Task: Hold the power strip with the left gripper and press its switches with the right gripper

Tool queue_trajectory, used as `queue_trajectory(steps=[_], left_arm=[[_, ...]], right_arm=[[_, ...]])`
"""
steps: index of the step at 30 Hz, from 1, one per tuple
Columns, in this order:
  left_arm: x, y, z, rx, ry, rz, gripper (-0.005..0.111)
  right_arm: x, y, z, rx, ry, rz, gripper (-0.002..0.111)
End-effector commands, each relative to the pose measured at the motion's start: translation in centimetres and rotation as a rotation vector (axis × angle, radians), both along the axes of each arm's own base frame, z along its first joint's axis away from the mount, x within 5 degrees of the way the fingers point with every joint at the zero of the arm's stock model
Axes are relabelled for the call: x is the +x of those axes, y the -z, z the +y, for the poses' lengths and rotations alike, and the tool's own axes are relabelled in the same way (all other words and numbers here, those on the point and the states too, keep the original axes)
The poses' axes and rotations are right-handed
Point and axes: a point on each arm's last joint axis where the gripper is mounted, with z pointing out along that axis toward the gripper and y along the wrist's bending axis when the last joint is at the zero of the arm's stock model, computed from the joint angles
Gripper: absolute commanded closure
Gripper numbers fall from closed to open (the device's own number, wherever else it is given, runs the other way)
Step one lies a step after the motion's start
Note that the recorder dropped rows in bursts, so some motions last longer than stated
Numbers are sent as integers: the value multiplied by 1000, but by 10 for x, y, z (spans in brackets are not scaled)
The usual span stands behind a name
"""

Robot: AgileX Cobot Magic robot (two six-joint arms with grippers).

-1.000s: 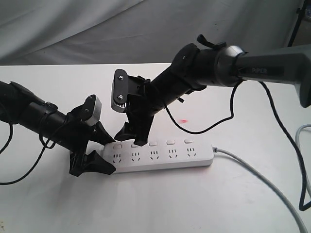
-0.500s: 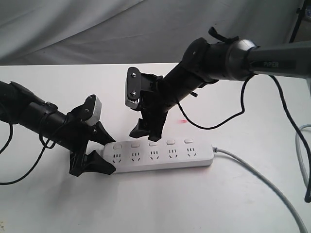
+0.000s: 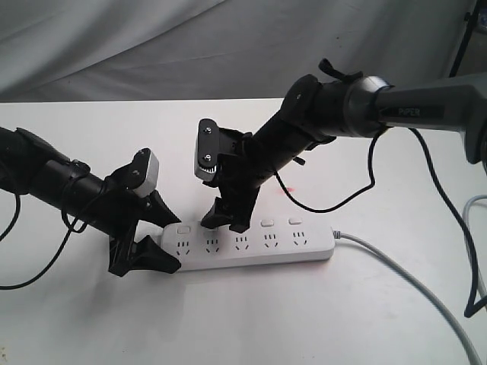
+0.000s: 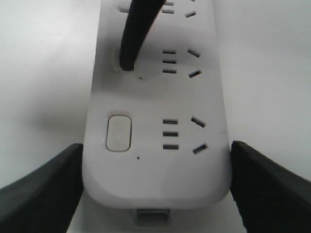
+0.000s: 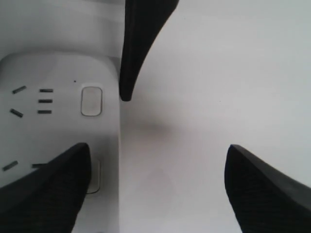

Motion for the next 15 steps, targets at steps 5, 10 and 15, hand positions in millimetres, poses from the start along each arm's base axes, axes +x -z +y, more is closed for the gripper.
queue_trajectory(steps=[5,10,15], left_arm=[[-1,0,-2,5,3,-5,107],[-1,0,-2,5,3,-5,107],[-1,0,-2,5,3,-5,107]], right_arm=[[-1,22,-3,-82,-54,7,38],[-1,32,-7,-116,-42,-19,38],[-4,36,-8,-135,-65,-22,38]])
